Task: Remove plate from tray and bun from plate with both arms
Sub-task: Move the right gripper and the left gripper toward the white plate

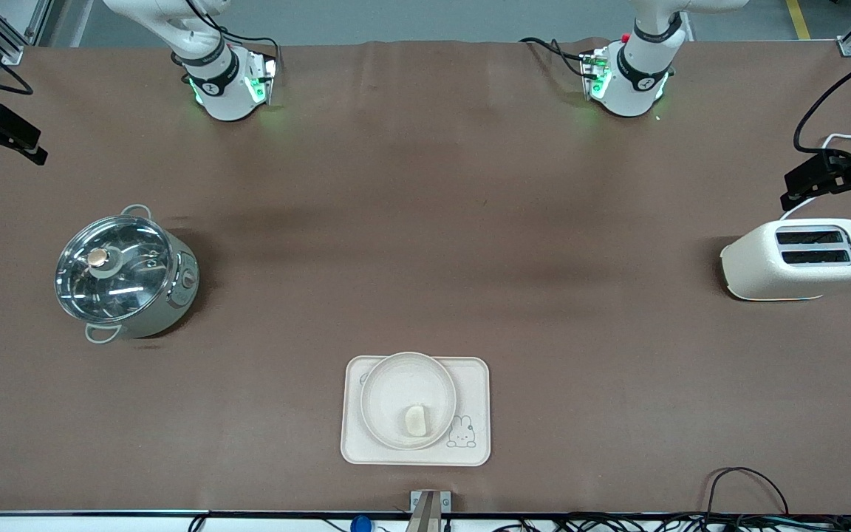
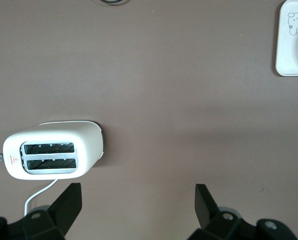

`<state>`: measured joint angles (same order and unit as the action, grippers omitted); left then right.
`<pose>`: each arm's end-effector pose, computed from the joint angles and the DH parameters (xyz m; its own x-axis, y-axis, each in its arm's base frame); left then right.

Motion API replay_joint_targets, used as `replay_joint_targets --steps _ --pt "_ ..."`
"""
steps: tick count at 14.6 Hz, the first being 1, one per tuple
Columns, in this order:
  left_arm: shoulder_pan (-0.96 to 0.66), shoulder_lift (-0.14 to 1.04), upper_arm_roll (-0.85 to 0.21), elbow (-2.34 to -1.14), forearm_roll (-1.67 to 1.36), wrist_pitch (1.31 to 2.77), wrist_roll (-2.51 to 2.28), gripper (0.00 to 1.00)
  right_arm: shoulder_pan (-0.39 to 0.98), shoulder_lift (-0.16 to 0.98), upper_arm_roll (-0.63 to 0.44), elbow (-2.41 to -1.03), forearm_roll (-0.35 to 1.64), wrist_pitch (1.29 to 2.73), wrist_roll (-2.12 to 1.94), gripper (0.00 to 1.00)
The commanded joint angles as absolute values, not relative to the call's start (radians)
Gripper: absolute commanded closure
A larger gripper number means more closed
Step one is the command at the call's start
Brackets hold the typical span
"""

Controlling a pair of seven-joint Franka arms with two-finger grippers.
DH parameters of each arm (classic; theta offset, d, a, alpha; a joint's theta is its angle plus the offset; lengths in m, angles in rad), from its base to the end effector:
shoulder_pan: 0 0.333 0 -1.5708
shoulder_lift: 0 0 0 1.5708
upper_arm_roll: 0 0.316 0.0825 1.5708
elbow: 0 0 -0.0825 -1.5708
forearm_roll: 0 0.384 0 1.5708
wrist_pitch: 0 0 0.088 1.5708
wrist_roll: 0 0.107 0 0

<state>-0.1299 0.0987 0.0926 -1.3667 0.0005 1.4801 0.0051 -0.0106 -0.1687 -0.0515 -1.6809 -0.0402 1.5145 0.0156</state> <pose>0.5753 -0.0246 0.6563 0.9990 -0.0429 0.0151 -0.0428 -0.9990 -0.0097 0.4937 -0.0376 0.6563 0.9969 -0.0792 0.0026 -0.0792 -0.9964 0.0314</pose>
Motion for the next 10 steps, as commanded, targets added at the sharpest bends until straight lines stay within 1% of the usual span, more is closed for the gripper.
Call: replay_joint_targets --steps 1,5,7,9,10 --pt "-0.132 0.097 0.097 -1.356 -0.008 1.486 -0.002 0.00 -0.014 -0.187 -0.051 -1.686 -0.040 1.506 0.015 0.00" --pt "-0.146 0.106 0.084 -1.359 -0.017 1.485 0.000 0.00 -0.012 -0.187 -0.057 -1.687 -0.026 1.505 0.021 0.00" --pt "-0.147 0.121 0.029 -1.365 -0.025 1.483 -0.012 0.00 -0.005 -0.181 -0.052 -1.697 0.033 1.503 0.043 0.00" --pt "-0.149 0.129 0.008 -1.365 -0.041 1.491 -0.070 0.00 0.044 -0.138 -0.048 -1.703 0.052 1.512 0.125 0.00" --pt "-0.150 0.135 -0.011 -1.364 -0.102 1.499 -0.159 0.00 0.070 -0.112 -0.048 -1.703 0.054 1.520 0.165 0.00"
